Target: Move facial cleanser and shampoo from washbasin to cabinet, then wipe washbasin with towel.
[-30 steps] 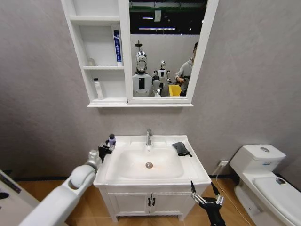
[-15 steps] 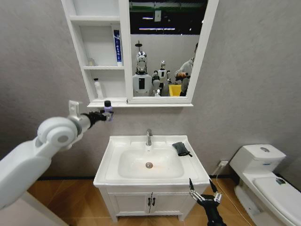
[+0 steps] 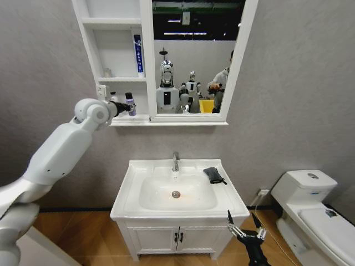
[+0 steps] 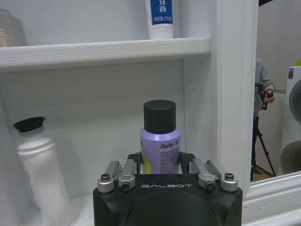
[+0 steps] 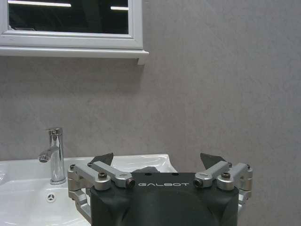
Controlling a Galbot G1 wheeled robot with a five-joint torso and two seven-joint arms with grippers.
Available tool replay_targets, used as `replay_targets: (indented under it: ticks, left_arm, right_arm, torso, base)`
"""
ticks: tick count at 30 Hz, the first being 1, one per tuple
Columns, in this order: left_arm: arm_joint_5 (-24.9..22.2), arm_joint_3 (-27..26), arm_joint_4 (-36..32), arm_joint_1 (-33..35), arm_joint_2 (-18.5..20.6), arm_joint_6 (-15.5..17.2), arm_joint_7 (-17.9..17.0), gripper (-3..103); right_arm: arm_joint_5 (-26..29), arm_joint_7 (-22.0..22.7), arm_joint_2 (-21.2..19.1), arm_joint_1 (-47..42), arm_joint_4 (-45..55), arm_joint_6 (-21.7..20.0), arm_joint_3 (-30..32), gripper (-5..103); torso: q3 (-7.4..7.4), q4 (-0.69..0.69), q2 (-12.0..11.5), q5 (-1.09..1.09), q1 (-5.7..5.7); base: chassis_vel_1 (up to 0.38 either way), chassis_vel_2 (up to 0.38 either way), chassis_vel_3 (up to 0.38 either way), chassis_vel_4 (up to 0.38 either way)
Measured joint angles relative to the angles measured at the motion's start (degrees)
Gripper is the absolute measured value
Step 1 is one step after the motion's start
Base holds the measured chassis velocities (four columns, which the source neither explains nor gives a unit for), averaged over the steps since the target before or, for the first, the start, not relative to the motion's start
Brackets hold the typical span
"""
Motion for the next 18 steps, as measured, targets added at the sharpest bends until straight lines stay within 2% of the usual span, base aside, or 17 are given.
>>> replay_targets:
  ticks: [1, 2, 6, 12, 18]
  left_arm:
    - [1.7, 0.8, 2.0, -0.9, -1.6, 0.0, 0.5, 42]
    - [1.7, 0.8, 2.0, -0.9, -1.6, 0.0, 0.5, 42]
    - [6.6, 1.9, 6.9, -2.0, -4.5, -0.3, 2.1, 42]
    - [8.4, 2.2, 9.3, -1.5, -5.2, -0.6, 2.5, 42]
    - [8.2, 1.6, 10.0, -1.0, -5.5, -0.8, 2.0, 41]
  right_arm:
    - [0.2, 0.0, 0.0, -0.1, -0.3, 0.3, 0.2, 100]
    - [0.2, 0.0, 0.0, -0.1, -0.3, 0.3, 0.2, 100]
    - [0.7, -0.1, -0.2, -0.4, -0.8, 0.9, 0.8, 100]
    - [1.5, -0.2, -0.5, -0.1, -1.5, 1.0, 1.6, 100]
    - [1.7, -0.2, -0.3, 0.1, -1.9, 1.0, 1.6, 100]
  torso:
    - [0.00, -0.01, 0.0, 0.00, 0.00]
    - [0.00, -0.01, 0.0, 0.00, 0.00]
    - [0.00, 0.00, 0.0, 0.00, 0.00]
    - [0.00, 0.02, 0.0, -0.02, 0.00]
    - [-0.01, 0.01, 0.0, -0.01, -0.01]
  base:
    - [0.000, 0.000, 0.000, 0.000]
    - [0.000, 0.000, 0.000, 0.000]
    - [0.000, 0.000, 0.000, 0.000]
    - [0.000, 0.000, 0.000, 0.000]
    - [0.000, 0.000, 0.000, 0.000]
